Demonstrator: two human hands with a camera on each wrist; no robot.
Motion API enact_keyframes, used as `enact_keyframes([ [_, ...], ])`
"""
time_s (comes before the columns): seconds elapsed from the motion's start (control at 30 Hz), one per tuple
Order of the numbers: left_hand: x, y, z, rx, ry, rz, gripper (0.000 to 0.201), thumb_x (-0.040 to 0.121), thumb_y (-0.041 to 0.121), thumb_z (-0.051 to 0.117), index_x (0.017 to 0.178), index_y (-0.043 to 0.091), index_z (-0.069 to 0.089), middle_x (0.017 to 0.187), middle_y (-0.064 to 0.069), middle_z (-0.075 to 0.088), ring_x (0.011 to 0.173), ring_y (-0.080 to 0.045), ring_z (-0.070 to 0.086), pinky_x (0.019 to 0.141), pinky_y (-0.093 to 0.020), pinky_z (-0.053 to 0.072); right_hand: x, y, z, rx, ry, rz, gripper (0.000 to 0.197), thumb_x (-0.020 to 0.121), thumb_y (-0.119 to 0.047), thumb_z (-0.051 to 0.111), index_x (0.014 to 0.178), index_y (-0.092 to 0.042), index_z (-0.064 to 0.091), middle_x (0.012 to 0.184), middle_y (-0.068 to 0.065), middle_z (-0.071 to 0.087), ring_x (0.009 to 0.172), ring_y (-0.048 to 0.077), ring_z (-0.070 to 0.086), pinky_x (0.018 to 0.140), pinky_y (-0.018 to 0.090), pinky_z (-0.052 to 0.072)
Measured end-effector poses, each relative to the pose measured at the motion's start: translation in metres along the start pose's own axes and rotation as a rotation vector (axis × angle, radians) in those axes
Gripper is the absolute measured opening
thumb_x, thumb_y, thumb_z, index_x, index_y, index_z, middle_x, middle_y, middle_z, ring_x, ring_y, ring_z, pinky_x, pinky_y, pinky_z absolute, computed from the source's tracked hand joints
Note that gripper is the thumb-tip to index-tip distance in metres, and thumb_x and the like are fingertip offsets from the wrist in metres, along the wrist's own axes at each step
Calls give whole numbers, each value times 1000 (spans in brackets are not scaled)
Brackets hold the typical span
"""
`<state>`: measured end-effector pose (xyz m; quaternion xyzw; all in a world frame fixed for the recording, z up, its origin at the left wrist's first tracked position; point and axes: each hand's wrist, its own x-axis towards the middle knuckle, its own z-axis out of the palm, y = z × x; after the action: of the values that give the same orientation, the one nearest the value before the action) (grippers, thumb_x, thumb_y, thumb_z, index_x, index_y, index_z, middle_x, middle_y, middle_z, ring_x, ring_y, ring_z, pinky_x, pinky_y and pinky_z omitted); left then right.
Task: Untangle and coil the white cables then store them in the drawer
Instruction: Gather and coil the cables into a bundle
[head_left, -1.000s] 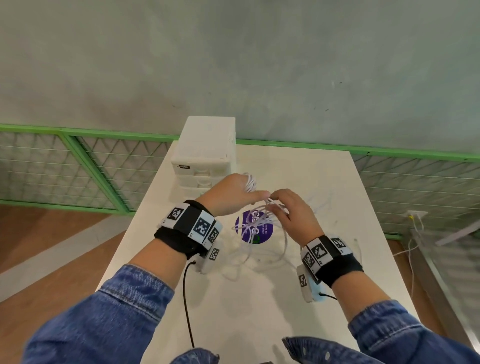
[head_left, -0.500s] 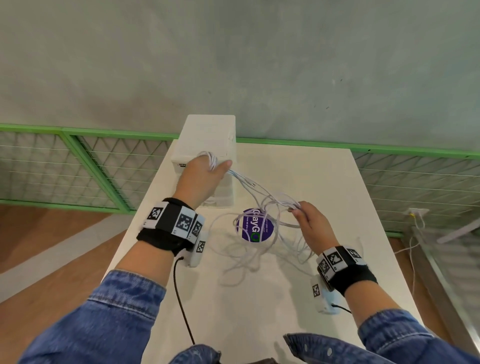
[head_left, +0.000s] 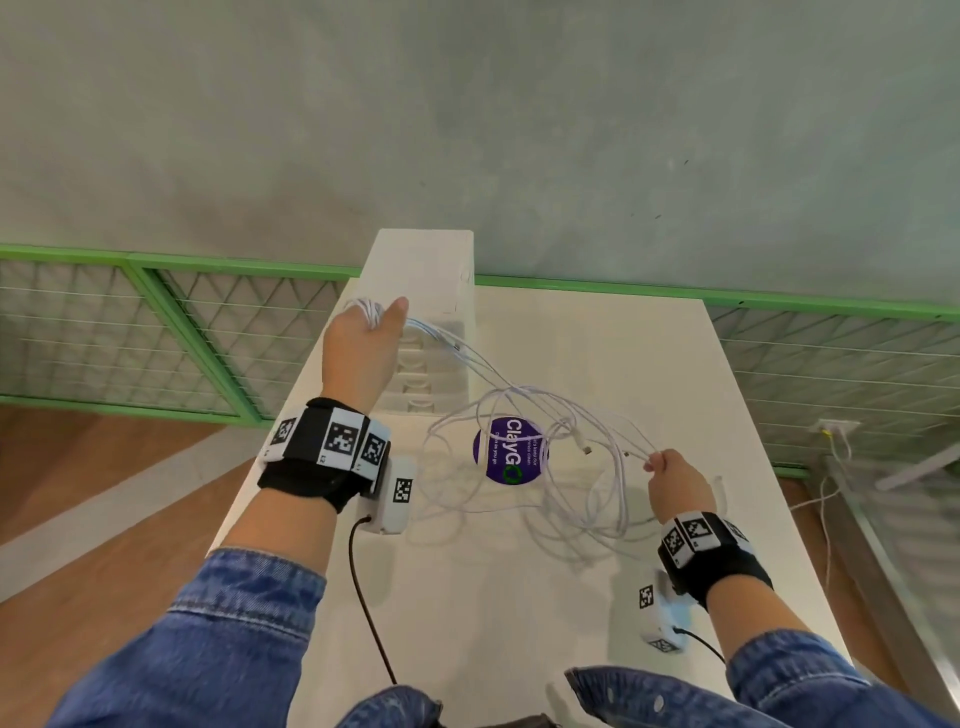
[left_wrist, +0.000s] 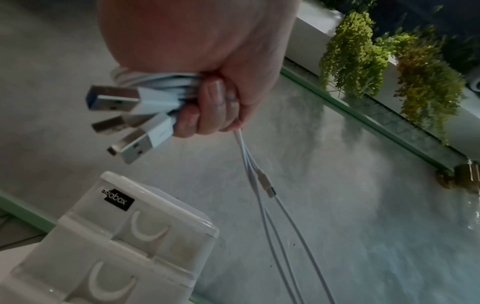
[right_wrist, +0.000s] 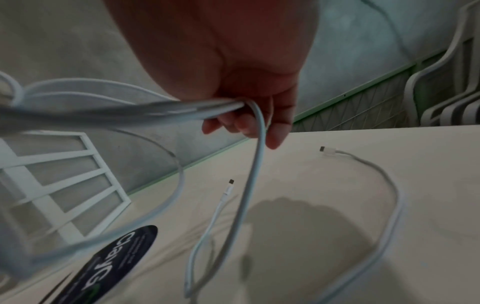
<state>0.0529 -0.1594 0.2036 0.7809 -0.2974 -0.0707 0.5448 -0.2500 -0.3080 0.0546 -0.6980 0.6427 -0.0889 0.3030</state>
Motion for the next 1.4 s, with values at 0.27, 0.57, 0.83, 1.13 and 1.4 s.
enact_keyframes([
  [0.27,-1,1,1,-29,33,-1,49,91,34,55,66,-6,44,60,-7,34,61,-23,36,58,-29,32,1,3,-8,12,-63,5,28,95,-10,36,113,-6,56,116,19,61,105,34,56,84,35,41],
  [0.57,-30,38,15,38,-223,165,45,94,31,55,72,-8,55,54,0,42,45,-4,43,47,-12,31,-33,-71,-24,349,40,-620,22,92,-21,53,111,-18,63,108,-4,62,98,9,55,81,17,39],
  [0.83,-39,57,12,-25,-292,168,41,92,35,56,58,14,49,49,8,45,40,1,44,51,-19,35,-37,-74,8,235,-230,-464,81,72,-31,77,140,-28,32,113,-4,54,96,13,52,88,26,40],
  [1.13,-57,70,19,-36,-424,248,44,92,35,55,67,-1,56,48,3,38,38,-2,39,53,-25,33,-38,-77,30,46,-329,-550,29,60,-31,82,85,-27,66,69,-4,54,65,15,50,66,29,41],
  [1.4,-59,70,17,-92,-441,209,42,92,35,56,57,12,49,45,3,38,37,-3,37,57,-32,37,-40,-72,33,349,-355,-611,24,73,-21,70,68,-41,57,91,-2,67,97,18,60,89,32,44],
])
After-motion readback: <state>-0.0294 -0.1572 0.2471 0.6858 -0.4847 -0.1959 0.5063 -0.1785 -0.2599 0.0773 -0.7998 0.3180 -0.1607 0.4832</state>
